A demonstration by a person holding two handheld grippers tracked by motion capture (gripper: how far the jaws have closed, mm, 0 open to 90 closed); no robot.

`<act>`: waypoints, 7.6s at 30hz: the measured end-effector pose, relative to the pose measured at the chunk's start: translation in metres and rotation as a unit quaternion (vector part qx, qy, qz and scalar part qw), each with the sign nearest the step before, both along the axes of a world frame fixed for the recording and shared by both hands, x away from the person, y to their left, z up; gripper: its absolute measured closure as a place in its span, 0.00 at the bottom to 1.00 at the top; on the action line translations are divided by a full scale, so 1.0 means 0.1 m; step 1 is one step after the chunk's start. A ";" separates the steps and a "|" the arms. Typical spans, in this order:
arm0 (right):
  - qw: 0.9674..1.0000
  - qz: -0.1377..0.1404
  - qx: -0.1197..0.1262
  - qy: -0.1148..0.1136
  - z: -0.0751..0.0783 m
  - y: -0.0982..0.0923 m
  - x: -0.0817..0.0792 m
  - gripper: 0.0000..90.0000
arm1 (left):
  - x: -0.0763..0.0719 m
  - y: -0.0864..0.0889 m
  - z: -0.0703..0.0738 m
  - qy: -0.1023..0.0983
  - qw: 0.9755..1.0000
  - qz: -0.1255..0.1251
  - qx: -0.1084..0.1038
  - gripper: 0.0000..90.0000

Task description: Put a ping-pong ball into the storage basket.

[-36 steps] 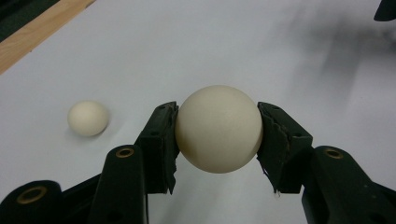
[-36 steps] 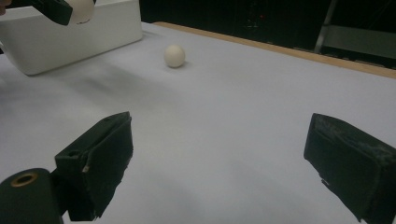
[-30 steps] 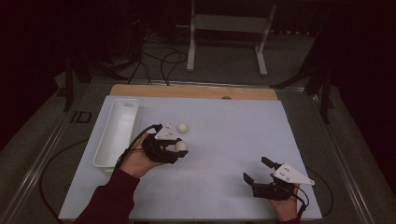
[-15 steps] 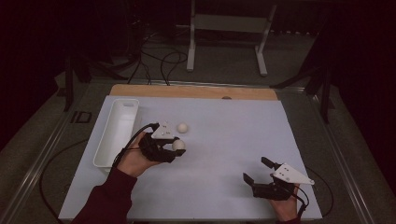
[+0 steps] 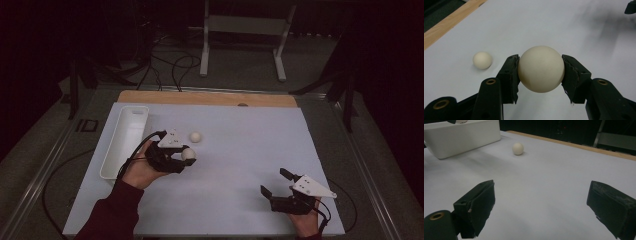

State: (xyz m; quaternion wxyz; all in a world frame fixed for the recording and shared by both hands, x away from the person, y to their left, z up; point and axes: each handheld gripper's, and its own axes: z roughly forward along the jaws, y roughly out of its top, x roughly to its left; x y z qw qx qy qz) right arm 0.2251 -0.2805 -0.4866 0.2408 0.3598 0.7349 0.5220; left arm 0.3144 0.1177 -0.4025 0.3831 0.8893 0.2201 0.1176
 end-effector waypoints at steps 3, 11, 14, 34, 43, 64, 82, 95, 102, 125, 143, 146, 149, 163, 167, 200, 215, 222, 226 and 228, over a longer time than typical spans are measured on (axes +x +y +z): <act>1.000 -0.001 0.000 0.001 0.00 0.00 0.00 0.09 | 0.00 0.02 0.01 -0.002 1.000 0.001 -0.001 0.57; 1.000 -0.001 0.001 0.000 0.00 -0.01 0.00 0.09 | 0.00 0.06 0.03 -0.004 1.000 0.005 -0.001 0.57; 1.000 -0.001 0.000 0.000 0.00 -0.01 0.00 0.09 | 0.00 0.07 0.03 -0.005 1.000 0.005 0.000 0.57; 1.000 -0.002 0.001 -0.001 0.01 -0.01 -0.01 0.09 | -0.02 0.13 0.04 -0.010 1.000 0.013 -0.001 0.57; 1.000 0.000 -0.002 -0.001 0.00 0.00 -0.01 0.09 | -0.02 0.18 0.05 -0.011 1.000 0.018 -0.001 0.57; 1.000 0.001 -0.003 0.000 -0.01 0.01 -0.01 0.09 | -0.02 0.28 0.08 -0.012 1.000 0.026 0.001 0.57; 1.000 0.002 -0.003 0.001 -0.01 0.01 -0.01 0.09 | -0.02 0.37 0.13 -0.018 0.999 0.035 -0.002 0.57; 1.000 0.002 -0.003 -0.001 0.00 0.01 -0.01 0.09 | -0.03 0.42 0.14 -0.021 0.999 0.036 0.002 0.57; 1.000 0.001 -0.002 -0.001 0.00 0.00 -0.01 0.09 | -0.04 0.44 0.13 -0.021 0.999 0.038 0.002 0.57; 1.000 0.001 -0.002 -0.001 0.00 0.00 -0.02 0.09 | -0.04 0.52 0.16 -0.024 0.999 0.046 -0.002 0.57; 1.000 0.003 0.002 -0.002 0.00 0.01 -0.01 0.09 | -0.06 0.62 0.20 -0.025 0.998 0.053 -0.007 0.57; 1.000 0.002 0.003 -0.002 0.00 0.01 -0.01 0.09 | -0.06 0.62 0.22 -0.026 0.998 0.052 -0.008 0.57; 1.000 0.000 0.003 -0.001 0.00 0.01 -0.01 0.09 | -0.07 0.64 0.23 -0.028 0.998 0.055 -0.014 0.57; 1.000 -0.002 0.001 -0.003 0.00 0.00 -0.01 0.09 | -0.06 0.73 0.27 -0.031 0.997 0.063 -0.011 0.57; 1.000 -0.003 0.002 -0.004 0.00 0.00 -0.01 0.09 | -0.06 0.75 0.29 -0.032 0.997 0.066 -0.012 0.57; 1.000 -0.005 0.002 -0.005 0.01 -0.02 -0.01 0.09 | -0.05 0.99 0.31 -0.032 0.995 0.093 -0.002 0.57; 1.000 -0.005 0.002 -0.004 0.01 -0.02 -0.01 0.09 | -0.05 1.05 0.33 -0.032 0.995 0.098 0.005 0.57; 1.000 -0.005 0.002 -0.004 0.01 -0.02 -0.01 0.09 | -0.05 1.08 0.33 -0.033 0.995 0.099 0.007 0.57; 1.000 -0.004 0.002 -0.004 0.01 -0.02 -0.01 0.09 | -0.05 1.09 0.33 -0.033 0.994 0.101 0.007 0.57; 1.000 -0.004 0.002 -0.004 0.01 -0.02 -0.01 0.09 | -0.05 1.10 0.34 -0.033 0.994 0.102 0.007 0.57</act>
